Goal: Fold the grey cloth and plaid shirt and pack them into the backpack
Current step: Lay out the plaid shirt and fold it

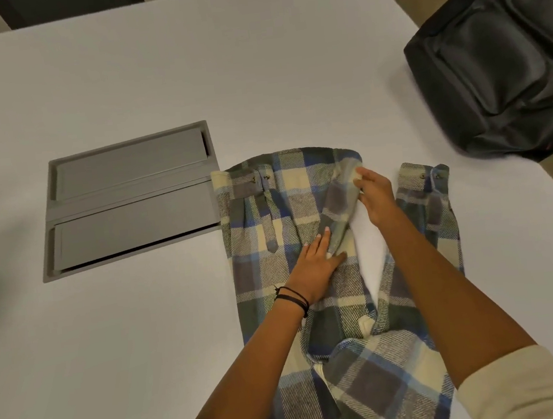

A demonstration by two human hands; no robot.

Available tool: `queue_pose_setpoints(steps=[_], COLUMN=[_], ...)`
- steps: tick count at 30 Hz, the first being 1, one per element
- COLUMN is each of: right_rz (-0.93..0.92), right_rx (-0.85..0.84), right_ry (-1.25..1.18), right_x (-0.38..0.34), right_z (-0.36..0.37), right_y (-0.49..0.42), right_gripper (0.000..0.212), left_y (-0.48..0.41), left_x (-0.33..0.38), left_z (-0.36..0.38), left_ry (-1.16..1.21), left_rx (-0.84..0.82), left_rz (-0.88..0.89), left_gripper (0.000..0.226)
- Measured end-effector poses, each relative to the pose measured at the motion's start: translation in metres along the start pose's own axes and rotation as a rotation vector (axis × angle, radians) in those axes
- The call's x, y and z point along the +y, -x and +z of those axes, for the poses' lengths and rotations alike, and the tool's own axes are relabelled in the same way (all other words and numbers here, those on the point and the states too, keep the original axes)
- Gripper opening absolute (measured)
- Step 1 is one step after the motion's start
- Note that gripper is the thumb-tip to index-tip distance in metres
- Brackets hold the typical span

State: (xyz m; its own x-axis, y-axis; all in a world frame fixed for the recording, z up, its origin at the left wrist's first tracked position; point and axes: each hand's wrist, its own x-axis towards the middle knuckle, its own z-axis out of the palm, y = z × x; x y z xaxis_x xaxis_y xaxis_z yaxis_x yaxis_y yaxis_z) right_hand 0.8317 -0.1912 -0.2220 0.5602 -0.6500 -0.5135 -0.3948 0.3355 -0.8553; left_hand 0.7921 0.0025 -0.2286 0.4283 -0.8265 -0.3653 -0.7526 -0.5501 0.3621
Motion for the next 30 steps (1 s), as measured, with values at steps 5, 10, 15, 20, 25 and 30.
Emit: queue_pose_setpoints(steps=[5,10,15,20,25,30], right_rz=[-0.124,-0.213,-0.308,-0.401,-0.478,-0.48], right_rx=[-0.025,-0.098,-0.198,-0.269,-0.314,-0.432], right_ry=[0.015,0.079,0.268,0.384,0.485,0.59], right_x=[-0.011,-0.018,-0.016,-0.008,-0.001,0.007], right_z=[0.021,0.047,0.071,0.098,0.124,0.137], right_y=[0.012,0.016,0.016,0.019,0.026,0.03], right_gripper=[0.049,0.05,0.051,0.051,0.049,0.057], left_y=[0.0,0.009,0.02,0.028,0.035,0.04], left_x=[-0.008,-0.019,-0.031,-0.048,-0.064,-0.072], left_z=[-0.006,-0.018,-0.021,-0.01,-0.001,0.005], left_ry=[0.122,0.32,0.54,0.651,0.733,0.767], left_rx=[0.046,0.117,0.198,0.215,0.195,0.187], left_rz=[-0.025,-0.061,-0.124,-0.151,-0.191,-0.212], left_gripper=[0.069,0.063,0.058,0.06,0.06,0.061])
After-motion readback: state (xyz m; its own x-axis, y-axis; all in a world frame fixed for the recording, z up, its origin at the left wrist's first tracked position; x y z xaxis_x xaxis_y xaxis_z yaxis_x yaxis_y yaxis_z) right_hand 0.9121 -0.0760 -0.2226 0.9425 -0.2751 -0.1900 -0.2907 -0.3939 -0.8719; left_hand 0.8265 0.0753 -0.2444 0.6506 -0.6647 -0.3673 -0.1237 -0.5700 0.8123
